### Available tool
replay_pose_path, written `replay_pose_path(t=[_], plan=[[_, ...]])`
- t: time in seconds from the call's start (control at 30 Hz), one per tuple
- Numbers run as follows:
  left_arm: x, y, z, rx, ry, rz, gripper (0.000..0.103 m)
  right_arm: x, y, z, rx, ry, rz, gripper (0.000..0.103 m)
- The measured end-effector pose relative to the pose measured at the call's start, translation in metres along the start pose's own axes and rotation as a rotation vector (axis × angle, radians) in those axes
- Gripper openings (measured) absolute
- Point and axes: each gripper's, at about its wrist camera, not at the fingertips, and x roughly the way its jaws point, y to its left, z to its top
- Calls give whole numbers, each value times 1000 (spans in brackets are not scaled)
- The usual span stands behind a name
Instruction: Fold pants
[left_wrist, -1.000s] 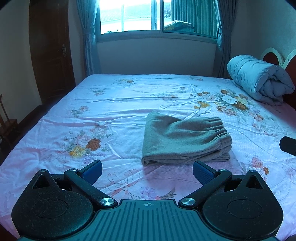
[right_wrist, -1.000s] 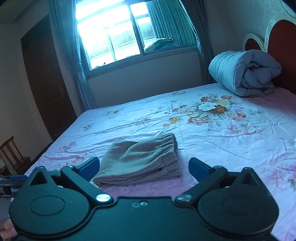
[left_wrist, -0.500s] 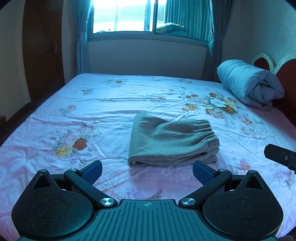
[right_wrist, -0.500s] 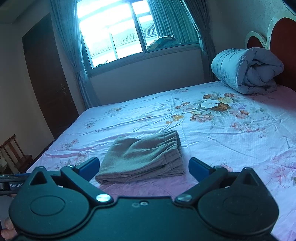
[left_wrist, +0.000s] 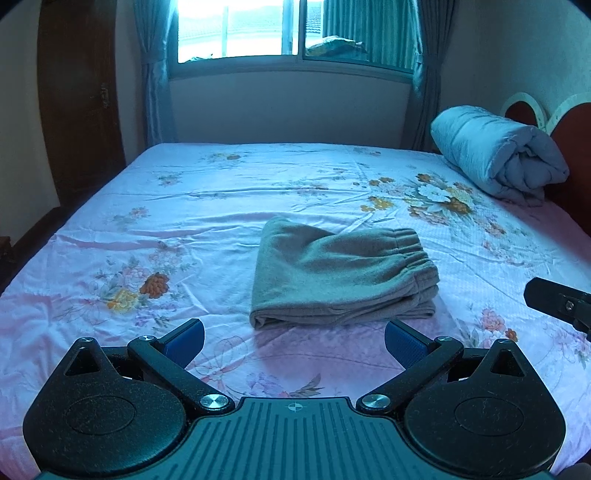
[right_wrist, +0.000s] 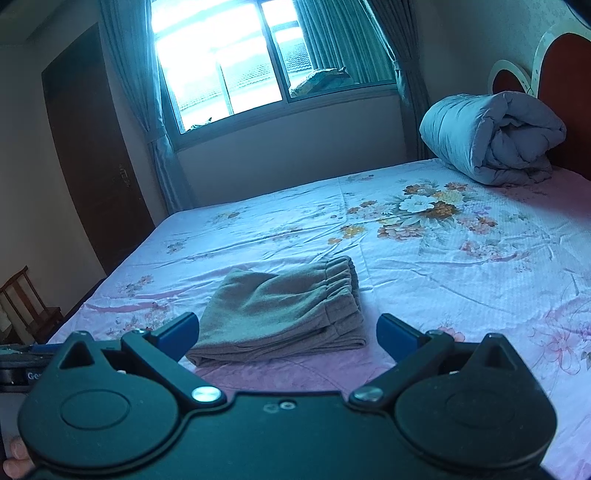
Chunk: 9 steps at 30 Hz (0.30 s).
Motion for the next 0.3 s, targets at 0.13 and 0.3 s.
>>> replay_pose_path(t=[0.13, 0.3], plan=[[3, -4, -2, 10, -14, -16, 102, 2, 1, 0, 0, 3, -13, 97], [4, -9, 3, 9, -27, -38, 101, 4, -1, 2, 7, 1, -20, 97]])
